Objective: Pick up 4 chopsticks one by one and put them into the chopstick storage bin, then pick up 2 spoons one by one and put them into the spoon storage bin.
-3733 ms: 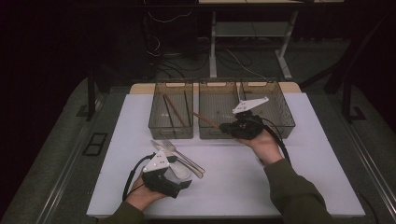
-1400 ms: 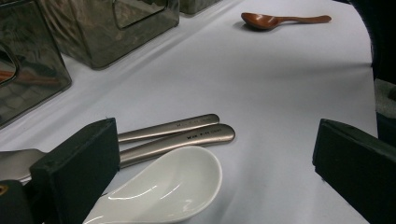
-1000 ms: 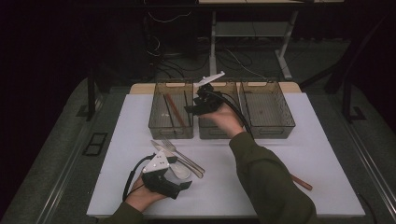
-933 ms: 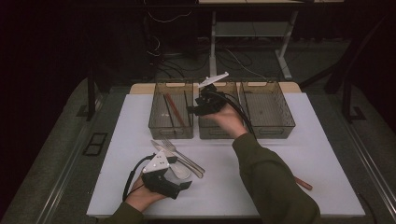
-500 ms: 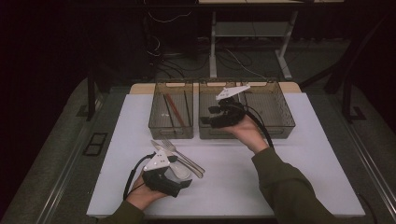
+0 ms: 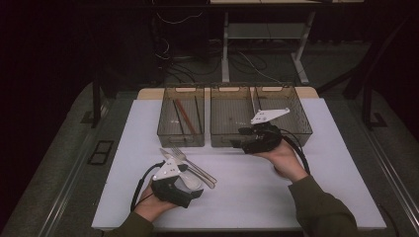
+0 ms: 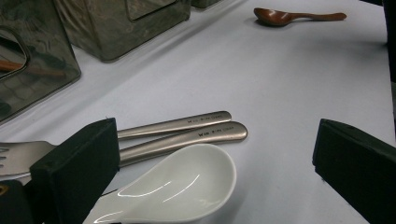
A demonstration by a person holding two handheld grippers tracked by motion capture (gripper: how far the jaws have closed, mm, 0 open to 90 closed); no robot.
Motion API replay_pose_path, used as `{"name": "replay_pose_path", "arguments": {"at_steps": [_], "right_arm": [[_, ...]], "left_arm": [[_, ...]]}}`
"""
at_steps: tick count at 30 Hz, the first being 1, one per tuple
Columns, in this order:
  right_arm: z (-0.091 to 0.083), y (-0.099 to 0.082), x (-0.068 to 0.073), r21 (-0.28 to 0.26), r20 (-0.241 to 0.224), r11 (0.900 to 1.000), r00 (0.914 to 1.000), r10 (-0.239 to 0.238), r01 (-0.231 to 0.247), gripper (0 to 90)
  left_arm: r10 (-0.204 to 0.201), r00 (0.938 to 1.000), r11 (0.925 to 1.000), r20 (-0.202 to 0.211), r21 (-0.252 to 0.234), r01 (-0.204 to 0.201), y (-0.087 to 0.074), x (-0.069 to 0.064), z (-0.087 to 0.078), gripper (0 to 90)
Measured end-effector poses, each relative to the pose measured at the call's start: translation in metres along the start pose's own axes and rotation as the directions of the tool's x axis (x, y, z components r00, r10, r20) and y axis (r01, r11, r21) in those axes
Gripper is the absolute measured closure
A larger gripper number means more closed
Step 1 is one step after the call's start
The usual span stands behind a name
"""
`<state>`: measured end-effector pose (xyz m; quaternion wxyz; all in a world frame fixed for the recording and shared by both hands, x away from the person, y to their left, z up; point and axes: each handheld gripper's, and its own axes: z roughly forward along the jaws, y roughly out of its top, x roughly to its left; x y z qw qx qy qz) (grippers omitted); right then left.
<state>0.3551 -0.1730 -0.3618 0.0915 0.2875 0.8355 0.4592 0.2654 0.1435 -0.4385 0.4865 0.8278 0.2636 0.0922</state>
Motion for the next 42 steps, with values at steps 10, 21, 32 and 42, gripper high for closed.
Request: {"name": "replay_pose_path", "arguments": {"at_steps": [10, 21, 32, 42], "right_arm": [[-0.022, -0.031, 0.001, 0.016, 0.012, 0.9999, 0.9999, 0.001, -0.001, 39.4], [-0.051, -0.064, -0.004, 0.045, 0.036, 0.9986, 0.999, 0.026, -0.028, 39.1], [-0.08, -0.097, -0.018, 0.076, 0.091, 0.9927, 0.9921, 0.087, -0.094, 38.9], [-0.092, -0.127, -0.034, 0.135, 0.147, 0.9802, 0.9814, 0.124, -0.144, 40.0]], "left_arm": [[-0.002, 1.0, 1.0, -0.002, -0.005, 0.002, 0.0, 0.0, 0.0, 0.0], [-0.004, 1.0, 0.9999, -0.006, -0.015, 0.003, 0.001, -0.001, -0.004, 0.0], [-0.006, 0.9999, 0.9999, -0.016, -0.012, 0.005, 0.001, -0.001, -0.006, 0.0], [-0.004, 0.9999, 0.9999, -0.015, -0.013, 0.004, 0.0, -0.001, -0.007, 0.0]]}}
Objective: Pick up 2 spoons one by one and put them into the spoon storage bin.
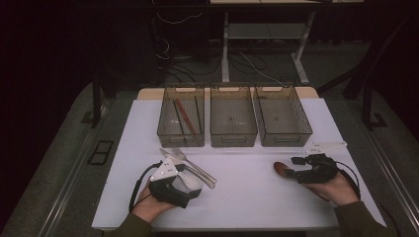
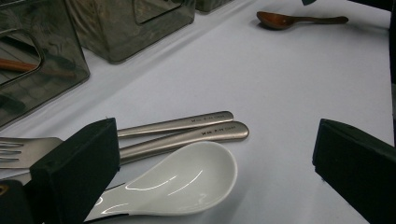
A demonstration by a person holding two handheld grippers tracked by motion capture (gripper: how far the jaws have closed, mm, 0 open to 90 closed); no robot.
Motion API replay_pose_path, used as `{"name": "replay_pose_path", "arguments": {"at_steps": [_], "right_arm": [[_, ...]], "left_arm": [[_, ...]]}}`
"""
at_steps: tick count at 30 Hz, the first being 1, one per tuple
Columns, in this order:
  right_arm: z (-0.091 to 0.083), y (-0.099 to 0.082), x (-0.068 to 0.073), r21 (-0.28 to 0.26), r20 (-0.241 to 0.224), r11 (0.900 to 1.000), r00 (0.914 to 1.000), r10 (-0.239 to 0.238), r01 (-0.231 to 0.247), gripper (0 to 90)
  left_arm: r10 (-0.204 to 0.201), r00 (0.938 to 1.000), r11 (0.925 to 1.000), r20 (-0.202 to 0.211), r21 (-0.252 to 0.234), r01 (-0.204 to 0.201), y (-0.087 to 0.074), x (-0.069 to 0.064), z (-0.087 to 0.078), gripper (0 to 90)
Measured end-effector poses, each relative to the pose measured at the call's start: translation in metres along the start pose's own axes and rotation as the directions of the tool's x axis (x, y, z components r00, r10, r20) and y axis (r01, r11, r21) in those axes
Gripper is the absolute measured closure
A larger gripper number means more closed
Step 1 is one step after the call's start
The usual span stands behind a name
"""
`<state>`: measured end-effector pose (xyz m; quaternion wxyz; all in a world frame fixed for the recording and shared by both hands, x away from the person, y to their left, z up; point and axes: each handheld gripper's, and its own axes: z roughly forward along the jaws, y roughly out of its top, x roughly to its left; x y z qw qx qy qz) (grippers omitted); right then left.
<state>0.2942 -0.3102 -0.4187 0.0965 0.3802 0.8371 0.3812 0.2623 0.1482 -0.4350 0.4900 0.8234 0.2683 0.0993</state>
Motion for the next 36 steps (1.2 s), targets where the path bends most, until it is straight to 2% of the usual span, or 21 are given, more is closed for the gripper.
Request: {"name": "replay_pose_path", "arguments": {"at_steps": [7, 13, 22, 30, 36], "right_arm": [[0.011, -0.005, -0.01, 0.04, -0.005, 0.9975, 0.9983, 0.058, -0.058, 44.1], [0.017, -0.006, -0.012, 0.07, 0.001, 0.9956, 0.9981, 0.062, -0.062, 45.7], [0.024, -0.006, -0.009, 0.09, 0.008, 0.9956, 0.9996, 0.028, -0.029, 49.5], [0.026, -0.007, -0.009, 0.11, 0.007, 0.9937, 0.9997, 0.021, -0.022, 52.1], [0.027, -0.007, -0.006, 0.121, 0.008, 0.9926, 0.9998, -0.017, 0.016, 55.9]], "left_arm": [[-0.003, 1.0, 1.0, -0.001, 0.006, 0.003, 0.0, -0.001, 0.0, 0.0], [-0.005, 1.0, 1.0, -0.004, 0.003, 0.005, -0.001, -0.001, 0.0, 0.0], [-0.006, 1.0, 1.0, -0.001, 0.002, 0.006, -0.001, -0.001, -0.001, 0.0], [-0.006, 1.0, 1.0, -0.001, 0.002, 0.006, -0.001, -0.001, 0.0, 0.0], [-0.006, 1.0, 1.0, 0.0, 0.004, 0.006, -0.001, -0.001, 0.0, 0.0]]}}
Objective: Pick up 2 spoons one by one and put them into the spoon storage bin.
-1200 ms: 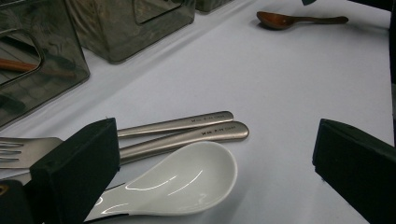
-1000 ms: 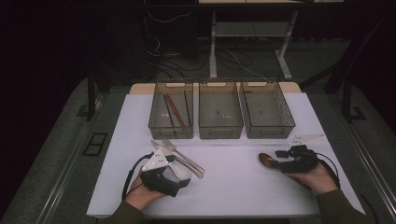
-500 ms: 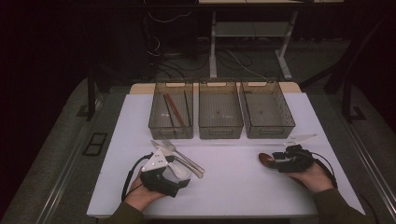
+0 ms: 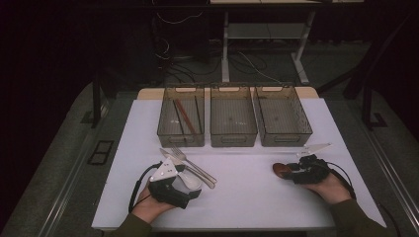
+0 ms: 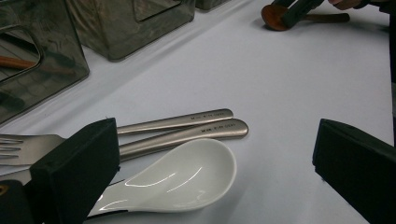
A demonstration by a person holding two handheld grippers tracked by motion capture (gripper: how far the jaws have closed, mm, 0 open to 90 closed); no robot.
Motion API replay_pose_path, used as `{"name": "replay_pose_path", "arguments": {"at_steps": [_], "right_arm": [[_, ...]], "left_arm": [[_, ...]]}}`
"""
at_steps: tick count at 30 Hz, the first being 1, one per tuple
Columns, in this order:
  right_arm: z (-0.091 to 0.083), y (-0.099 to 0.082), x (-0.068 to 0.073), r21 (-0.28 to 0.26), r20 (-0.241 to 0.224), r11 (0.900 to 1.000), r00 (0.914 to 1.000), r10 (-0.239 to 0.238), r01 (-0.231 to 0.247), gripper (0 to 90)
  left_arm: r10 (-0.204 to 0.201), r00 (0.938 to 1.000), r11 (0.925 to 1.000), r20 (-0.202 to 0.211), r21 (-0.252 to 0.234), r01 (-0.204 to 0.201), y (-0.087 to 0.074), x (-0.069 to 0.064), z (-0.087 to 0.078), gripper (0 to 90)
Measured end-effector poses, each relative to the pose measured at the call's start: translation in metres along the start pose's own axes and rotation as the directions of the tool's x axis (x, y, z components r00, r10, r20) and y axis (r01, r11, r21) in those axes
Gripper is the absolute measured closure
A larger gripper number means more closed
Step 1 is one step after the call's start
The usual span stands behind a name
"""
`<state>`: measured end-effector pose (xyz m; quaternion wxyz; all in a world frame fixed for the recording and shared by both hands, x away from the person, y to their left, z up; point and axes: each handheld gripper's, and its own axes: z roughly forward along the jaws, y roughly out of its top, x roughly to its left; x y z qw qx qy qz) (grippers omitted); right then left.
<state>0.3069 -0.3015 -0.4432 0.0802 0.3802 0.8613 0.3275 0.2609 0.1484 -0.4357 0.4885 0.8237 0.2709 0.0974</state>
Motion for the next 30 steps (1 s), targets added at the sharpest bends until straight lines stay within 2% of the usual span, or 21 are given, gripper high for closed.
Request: {"name": "replay_pose_path", "arguments": {"at_steps": [22, 30], "right_arm": [[-0.0026, 0.0016, 0.006, 0.026, -0.048, 0.9987, 0.9979, -0.042, 0.044, 75.0], [-0.0023, 0.0029, 0.0088, 0.044, -0.056, 0.9975, 0.997, -0.053, 0.056, 78.8]], "left_arm": [[0.001, 1.0, 1.0, 0.001, -0.004, -0.001, 0.0001, -0.0001, -0.0004, 0.0], [0.001, 1.0, 1.0, 0.002, -0.001, -0.001, 0.0002, -0.0003, -0.0005, 0.0]]}}
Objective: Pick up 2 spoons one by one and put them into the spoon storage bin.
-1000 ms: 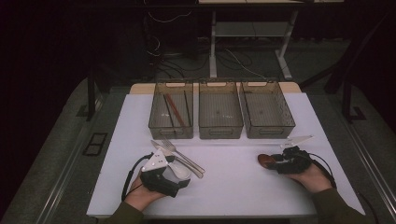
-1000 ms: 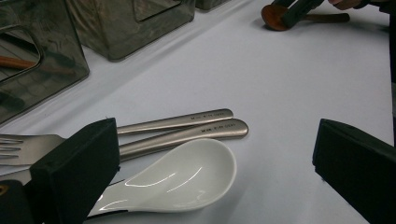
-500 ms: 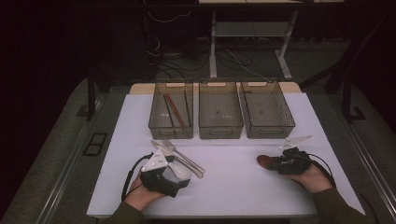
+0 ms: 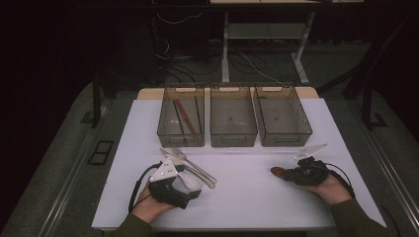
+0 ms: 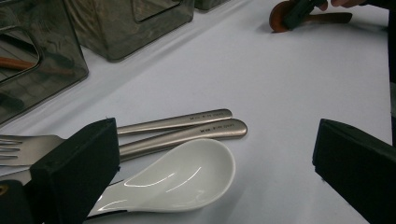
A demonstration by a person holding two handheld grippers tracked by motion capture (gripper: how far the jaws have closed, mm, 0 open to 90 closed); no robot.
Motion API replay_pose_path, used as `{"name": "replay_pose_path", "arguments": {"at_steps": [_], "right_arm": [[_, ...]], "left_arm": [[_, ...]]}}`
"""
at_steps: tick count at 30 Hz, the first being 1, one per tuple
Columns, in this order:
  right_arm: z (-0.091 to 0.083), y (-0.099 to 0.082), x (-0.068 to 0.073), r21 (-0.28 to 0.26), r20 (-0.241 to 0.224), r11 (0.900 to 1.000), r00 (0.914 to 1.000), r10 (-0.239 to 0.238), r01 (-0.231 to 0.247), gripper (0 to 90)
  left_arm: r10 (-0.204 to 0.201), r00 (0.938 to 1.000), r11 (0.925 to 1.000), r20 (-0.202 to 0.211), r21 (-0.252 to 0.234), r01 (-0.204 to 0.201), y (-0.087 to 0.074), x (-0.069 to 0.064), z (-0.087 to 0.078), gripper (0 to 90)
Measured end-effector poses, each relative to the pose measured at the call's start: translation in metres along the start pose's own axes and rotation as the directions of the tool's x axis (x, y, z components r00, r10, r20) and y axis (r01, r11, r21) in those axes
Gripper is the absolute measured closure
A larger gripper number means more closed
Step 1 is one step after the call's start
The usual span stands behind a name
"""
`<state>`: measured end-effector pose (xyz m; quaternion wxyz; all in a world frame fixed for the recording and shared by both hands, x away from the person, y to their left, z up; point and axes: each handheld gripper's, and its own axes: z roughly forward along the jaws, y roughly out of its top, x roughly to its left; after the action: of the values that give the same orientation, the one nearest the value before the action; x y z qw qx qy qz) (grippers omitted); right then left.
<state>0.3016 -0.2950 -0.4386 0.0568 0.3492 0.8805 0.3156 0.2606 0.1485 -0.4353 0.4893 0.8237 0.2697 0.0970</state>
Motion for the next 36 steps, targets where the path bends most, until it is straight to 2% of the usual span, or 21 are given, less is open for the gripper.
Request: {"name": "replay_pose_path", "arguments": {"at_steps": [9, 17, 23, 27, 36], "right_arm": [[0.0, 0.001, 0.001, 0.017, -0.008, 0.9999, 1.0, 0.003, -0.002, 80.5], [-0.003, 0.003, 0.002, 0.012, -0.001, 0.9999, 0.9999, 0.012, -0.012, 80.8], [-0.009, 0.007, 0.001, -0.032, 0.009, 0.9987, 0.9991, 0.04, -0.04, 80.9], [-0.012, 0.013, 0.0, -0.071, 0.017, 0.9967, 0.9989, 0.043, -0.041, 80.9], [-0.017, 0.031, 0.001, -0.174, 0.039, 0.9824, 0.9963, 0.077, -0.069, 80.9]], "left_arm": [[0.007, 1.0, 1.0, 0.002, 0.007, -0.007, -0.001, 0.002, 0.001, 0.0], [-0.009, 0.9999, 1.0, 0.005, 0.002, 0.009, -0.005, 0.009, 0.002, 0.0], [-0.017, 0.9999, 0.9998, 0.003, -0.005, 0.017, -0.005, 0.008, -0.001, 0.0], [-0.017, 0.9999, 0.9998, 0.001, -0.003, 0.017, -0.005, 0.008, -0.001, 0.0], [-0.014, 0.9999, 0.9999, 0.001, -0.004, 0.014, -0.004, 0.007, 0.0, 0.0]]}}
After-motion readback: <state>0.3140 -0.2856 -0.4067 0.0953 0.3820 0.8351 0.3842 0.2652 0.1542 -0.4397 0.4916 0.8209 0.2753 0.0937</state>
